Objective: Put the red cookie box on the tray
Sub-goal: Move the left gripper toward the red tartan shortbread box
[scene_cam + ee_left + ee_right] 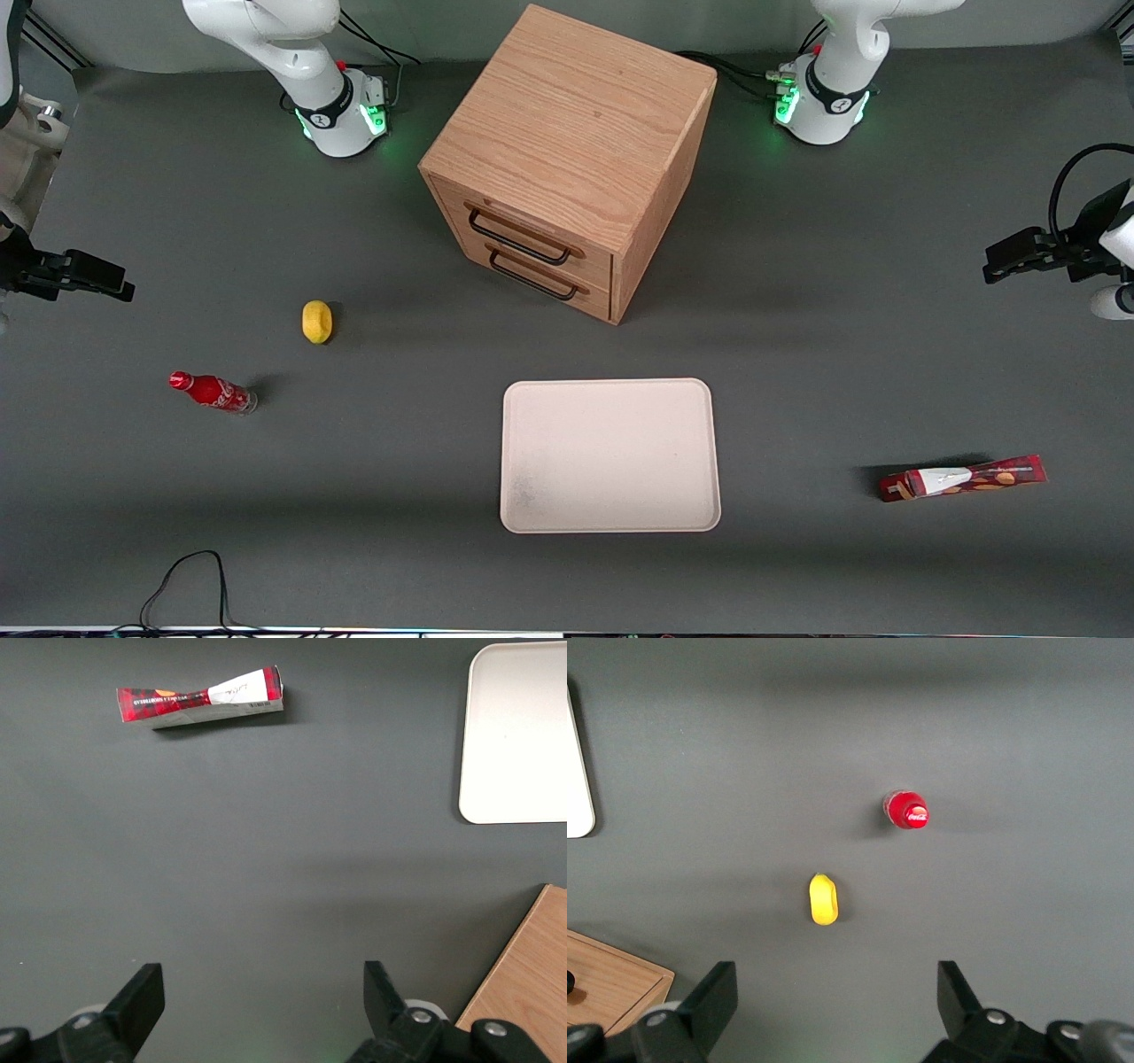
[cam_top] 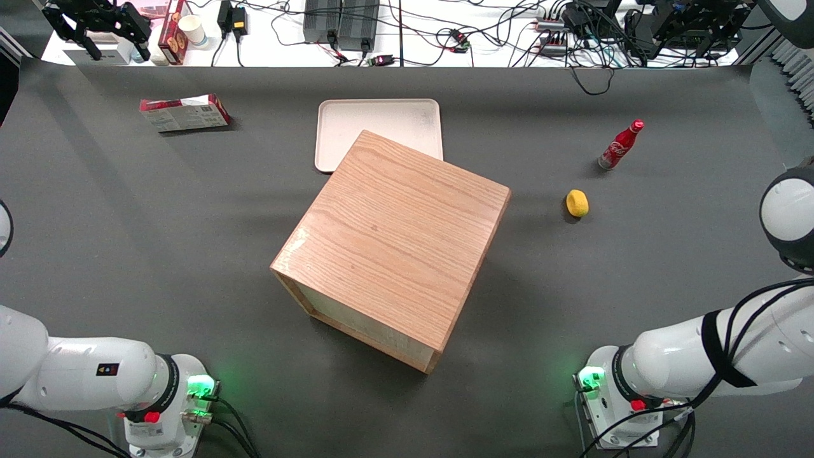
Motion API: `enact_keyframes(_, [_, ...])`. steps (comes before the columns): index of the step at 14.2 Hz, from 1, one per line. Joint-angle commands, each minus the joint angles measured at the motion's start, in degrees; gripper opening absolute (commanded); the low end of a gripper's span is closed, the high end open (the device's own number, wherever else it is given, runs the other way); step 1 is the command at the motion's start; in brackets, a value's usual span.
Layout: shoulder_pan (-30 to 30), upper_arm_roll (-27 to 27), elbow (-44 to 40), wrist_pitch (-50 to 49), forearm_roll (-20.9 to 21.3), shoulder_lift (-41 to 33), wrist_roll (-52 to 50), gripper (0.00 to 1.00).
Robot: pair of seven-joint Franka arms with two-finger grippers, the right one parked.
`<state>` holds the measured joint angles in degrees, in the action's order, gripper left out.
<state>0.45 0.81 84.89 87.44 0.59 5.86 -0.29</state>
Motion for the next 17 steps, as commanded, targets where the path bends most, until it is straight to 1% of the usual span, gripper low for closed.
enact_keyframes(1, [0.34, 0.16, 1.07, -0.51, -0.42, -1.38, 0.99, 1.00])
enact_keyframes(6, [0.34, 0.07, 0.81, 0.80, -0.42, -0.51, 0.90, 1.00])
enact_keyframes(9, [3.05, 0.07, -2.78, 2.91, -0.50, 4.40, 0.99, 1.00])
enact_keyframes(11, [4.98, 0.07, -5.51, 5.28, -0.33, 9.49, 1.25, 1.00])
enact_keyframes(12, [7.17, 0.16, -7.35, 6.33, -0.33, 11.78, 2.21, 1.00])
enact_keyframes(13, [7.89, 0.16, -10.33, 7.82, -0.33, 14.59, 4.13, 1.00])
enact_keyframes(15, [9.73, 0.16, -18.49, 7.23, -0.24, 20.91, 5.56, 1.00])
enact_keyframes(17, [10.09, 0.16, -25.79, 7.05, -0.15, 26.54, 5.56, 1.00])
